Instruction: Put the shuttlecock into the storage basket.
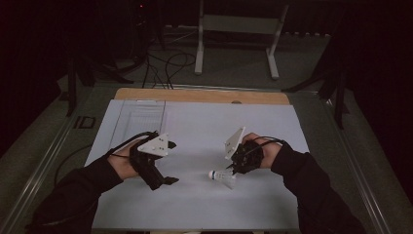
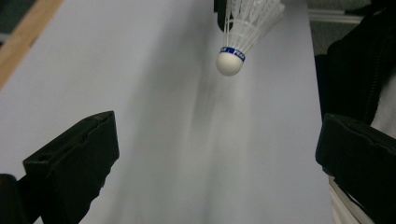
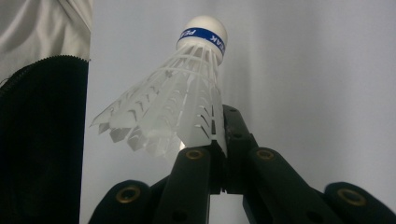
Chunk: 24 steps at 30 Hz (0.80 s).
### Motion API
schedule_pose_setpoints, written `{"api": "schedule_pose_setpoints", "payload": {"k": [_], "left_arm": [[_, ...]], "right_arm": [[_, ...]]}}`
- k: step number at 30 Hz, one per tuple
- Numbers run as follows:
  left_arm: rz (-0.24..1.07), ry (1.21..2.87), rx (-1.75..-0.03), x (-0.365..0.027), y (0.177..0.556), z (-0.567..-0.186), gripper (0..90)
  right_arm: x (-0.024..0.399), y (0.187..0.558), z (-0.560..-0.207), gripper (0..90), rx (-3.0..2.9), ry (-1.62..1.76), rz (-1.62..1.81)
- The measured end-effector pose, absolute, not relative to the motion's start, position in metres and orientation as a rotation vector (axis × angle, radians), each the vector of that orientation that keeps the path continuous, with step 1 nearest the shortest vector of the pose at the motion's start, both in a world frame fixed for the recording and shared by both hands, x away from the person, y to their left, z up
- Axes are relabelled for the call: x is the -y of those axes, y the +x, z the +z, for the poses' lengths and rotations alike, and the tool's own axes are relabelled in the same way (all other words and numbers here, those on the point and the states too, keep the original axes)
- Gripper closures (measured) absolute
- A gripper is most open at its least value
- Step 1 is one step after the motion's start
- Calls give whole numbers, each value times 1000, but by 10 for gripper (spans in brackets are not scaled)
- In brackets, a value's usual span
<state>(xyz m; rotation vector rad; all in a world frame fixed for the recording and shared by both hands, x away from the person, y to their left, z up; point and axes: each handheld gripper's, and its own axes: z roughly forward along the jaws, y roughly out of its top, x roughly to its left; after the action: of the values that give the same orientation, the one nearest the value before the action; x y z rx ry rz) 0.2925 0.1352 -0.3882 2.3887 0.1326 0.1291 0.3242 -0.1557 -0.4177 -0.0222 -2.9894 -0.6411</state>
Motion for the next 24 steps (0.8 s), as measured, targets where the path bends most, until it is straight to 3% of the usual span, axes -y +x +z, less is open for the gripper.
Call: {"api": "schedule_pose_setpoints", "payload": {"k": [24], "left_arm": [[7,2538,-38,-71,308,-386,2]], "right_arm": [[153,318,-412,900,2963,18,-688]]}}
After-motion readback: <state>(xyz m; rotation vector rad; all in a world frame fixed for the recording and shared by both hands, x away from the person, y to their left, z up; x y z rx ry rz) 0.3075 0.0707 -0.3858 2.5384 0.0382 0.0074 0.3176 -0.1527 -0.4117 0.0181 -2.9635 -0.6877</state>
